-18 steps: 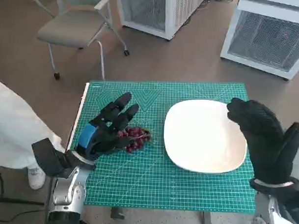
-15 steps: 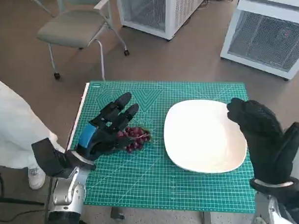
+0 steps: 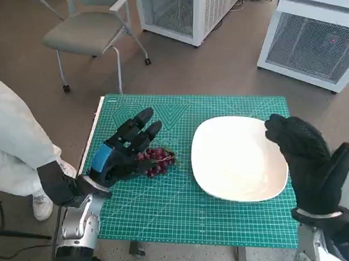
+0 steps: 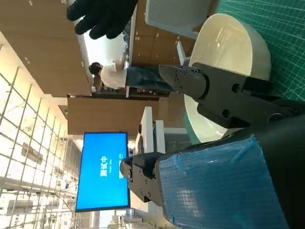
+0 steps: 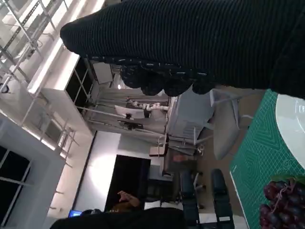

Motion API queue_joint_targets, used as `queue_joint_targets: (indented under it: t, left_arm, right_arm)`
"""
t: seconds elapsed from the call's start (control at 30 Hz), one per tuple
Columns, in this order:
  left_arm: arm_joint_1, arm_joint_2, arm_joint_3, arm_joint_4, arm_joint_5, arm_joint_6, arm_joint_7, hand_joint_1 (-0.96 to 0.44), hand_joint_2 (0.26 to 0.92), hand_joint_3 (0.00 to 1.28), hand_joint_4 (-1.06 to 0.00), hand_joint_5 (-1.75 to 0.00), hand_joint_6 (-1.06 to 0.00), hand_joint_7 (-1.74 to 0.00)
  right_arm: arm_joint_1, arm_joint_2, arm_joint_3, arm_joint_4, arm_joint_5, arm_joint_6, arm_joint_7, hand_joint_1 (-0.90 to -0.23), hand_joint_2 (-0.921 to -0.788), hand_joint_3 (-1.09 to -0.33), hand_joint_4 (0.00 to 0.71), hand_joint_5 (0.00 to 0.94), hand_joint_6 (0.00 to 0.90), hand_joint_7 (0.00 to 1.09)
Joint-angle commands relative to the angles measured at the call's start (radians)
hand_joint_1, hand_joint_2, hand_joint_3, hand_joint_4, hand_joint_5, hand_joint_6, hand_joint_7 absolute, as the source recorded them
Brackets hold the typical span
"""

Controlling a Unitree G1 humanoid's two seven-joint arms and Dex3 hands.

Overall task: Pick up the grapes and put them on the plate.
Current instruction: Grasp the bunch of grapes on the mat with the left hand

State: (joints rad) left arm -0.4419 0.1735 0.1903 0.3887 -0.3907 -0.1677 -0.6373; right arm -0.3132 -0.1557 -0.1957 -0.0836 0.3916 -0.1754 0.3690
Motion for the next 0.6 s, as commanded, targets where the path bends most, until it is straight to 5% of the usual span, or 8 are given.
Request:
queue_joint_targets:
  t: [0.03, 0.6]
  left_arm:
    - [0.001, 0.008, -0.001, -0.011, -0.001, 0.004, 0.002, -0.29, 0.883, 0.0, -0.25, 0.0, -0.32, 0.0]
    - [0.007, 0.007, -0.002, -0.025, -0.001, 0.01, 0.007, -0.29, 0.882, 0.0, -0.24, 0.0, -0.32, 0.0]
  right_arm:
    - [0.017, -0.004, 0.0, 0.008, 0.002, 0.014, -0.003, -0.379, -0.921, -0.63, 0.416, 0.715, 0.177, 0.98]
    - [0.019, -0.005, -0.001, 0.002, -0.001, 0.018, -0.009, -0.379, -0.921, -0.63, 0.417, 0.712, 0.179, 0.98]
